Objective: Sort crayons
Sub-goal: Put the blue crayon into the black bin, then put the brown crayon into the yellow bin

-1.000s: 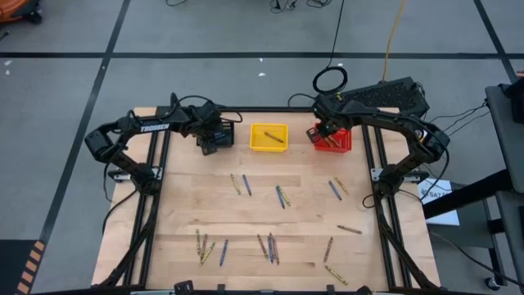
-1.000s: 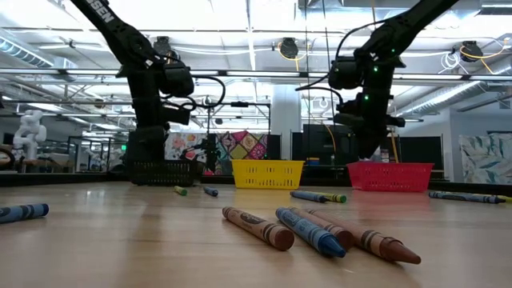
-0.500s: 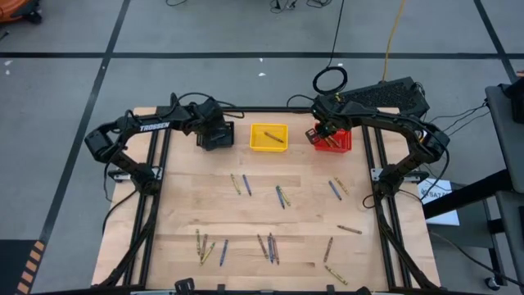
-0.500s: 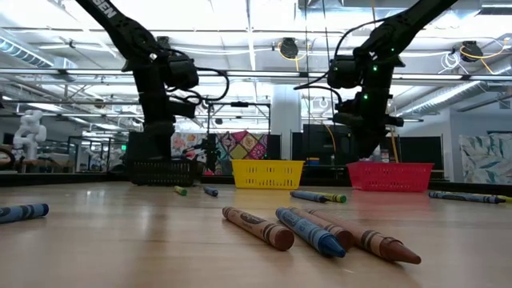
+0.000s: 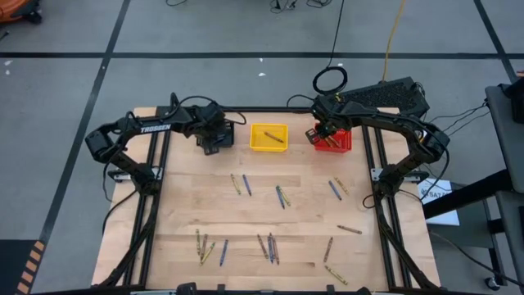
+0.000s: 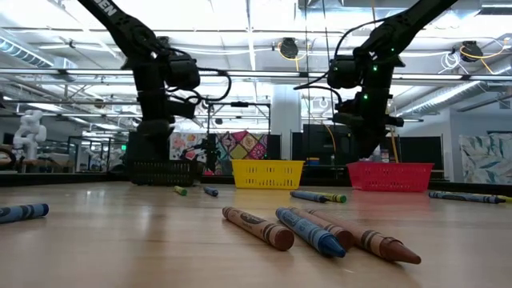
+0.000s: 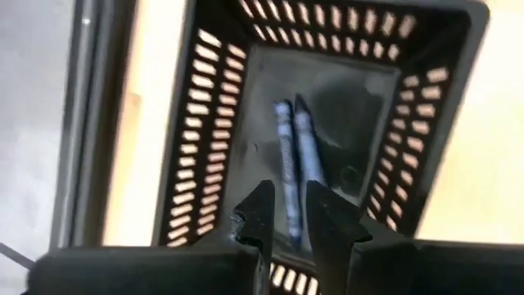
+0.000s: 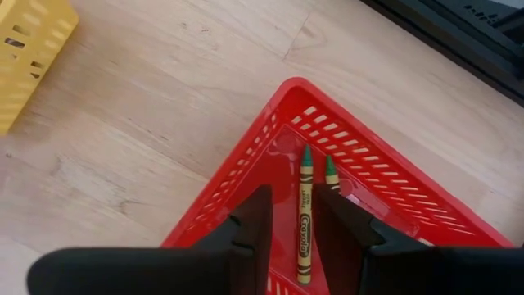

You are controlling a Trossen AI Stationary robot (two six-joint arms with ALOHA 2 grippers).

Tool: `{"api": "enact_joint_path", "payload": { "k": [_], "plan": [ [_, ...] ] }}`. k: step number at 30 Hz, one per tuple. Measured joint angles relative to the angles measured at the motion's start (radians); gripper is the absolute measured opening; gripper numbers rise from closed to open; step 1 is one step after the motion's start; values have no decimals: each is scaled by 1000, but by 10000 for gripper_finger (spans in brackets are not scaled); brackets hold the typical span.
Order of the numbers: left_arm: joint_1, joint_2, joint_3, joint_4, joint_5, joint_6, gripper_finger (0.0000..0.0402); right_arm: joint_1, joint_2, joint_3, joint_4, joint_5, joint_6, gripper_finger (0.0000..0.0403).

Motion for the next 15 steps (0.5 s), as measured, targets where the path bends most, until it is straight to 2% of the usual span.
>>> {"api": "enact_joint_path", "payload": {
  "k": [4,12,15],
  "plan": [
    [0,0,0,17,-38,-2,70,0,0,0,-1,0,2,76],
    [-2,0,0,14,-42,-1,70,0,0,0,1,-1,-2,76],
    [-4,0,0,14,-82,0,70,4,0,0,14,-8,1,76]
  ]
}}
